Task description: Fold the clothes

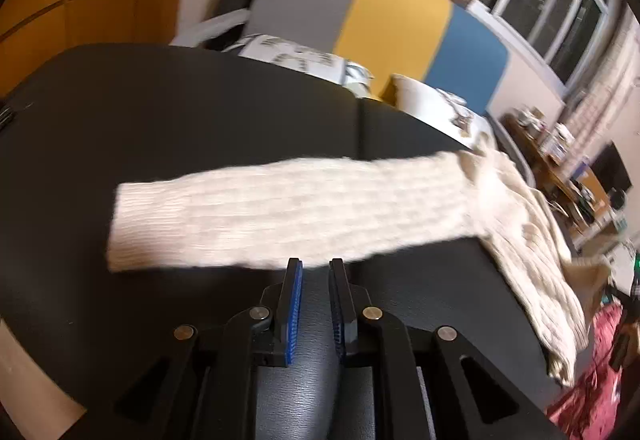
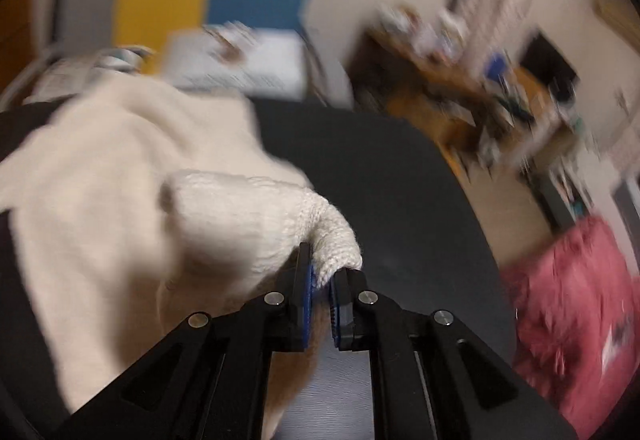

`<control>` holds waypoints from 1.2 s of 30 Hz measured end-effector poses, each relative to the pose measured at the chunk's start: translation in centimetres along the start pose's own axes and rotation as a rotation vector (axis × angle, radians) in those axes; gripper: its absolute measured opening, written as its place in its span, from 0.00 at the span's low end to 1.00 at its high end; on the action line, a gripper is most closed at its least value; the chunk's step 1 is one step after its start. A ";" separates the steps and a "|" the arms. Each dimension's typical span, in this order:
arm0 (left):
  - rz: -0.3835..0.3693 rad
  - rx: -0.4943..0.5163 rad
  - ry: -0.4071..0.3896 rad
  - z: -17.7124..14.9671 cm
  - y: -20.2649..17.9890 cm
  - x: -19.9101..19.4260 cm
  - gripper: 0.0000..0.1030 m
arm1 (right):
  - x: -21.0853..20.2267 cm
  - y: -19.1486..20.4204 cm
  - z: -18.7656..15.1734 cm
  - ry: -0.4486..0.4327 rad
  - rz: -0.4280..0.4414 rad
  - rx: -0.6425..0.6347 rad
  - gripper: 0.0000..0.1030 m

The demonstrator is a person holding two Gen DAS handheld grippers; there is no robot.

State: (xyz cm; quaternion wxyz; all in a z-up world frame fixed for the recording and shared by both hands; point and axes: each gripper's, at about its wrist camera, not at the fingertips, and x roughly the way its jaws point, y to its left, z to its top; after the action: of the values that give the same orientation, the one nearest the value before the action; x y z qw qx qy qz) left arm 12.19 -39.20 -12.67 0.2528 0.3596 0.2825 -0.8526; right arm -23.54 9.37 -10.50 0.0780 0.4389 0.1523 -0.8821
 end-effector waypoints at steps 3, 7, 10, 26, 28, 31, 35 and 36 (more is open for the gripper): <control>0.062 -0.052 -0.042 0.7 3.2 -1.4 0.12 | 0.6 -2.3 -0.2 0.010 -0.021 0.082 0.11; 0.198 -0.079 -0.072 1.2 7.7 -2.8 0.12 | -3.2 1.8 0.1 -0.178 0.001 -0.039 0.35; 0.246 -0.135 -0.031 1.1 10.8 -2.2 0.13 | -5.0 9.2 0.8 -0.241 0.159 -0.220 0.58; 0.225 0.003 0.032 2.0 10.0 4.6 0.22 | 5.4 25.7 7.0 0.081 0.519 -0.356 0.59; 0.243 0.055 0.006 1.5 9.0 4.7 0.10 | 6.6 25.5 6.8 0.134 0.504 -0.336 0.59; 0.292 0.025 -0.014 2.0 9.2 5.0 0.09 | 7.5 26.4 5.5 0.170 0.496 -0.349 0.64; 0.357 -0.025 -0.014 3.5 10.6 5.7 0.08 | 7.1 27.7 5.1 0.213 0.537 -0.282 0.84; 0.368 -0.031 -0.008 4.0 10.8 6.0 0.08 | 6.9 28.4 4.9 0.223 0.543 -0.279 0.91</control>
State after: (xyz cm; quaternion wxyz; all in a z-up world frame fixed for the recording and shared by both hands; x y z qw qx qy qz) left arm 13.52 -50.89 -18.12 0.4111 0.3978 0.2240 -0.7891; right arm -23.68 -19.07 -18.96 0.3528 0.5424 0.1567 -0.7462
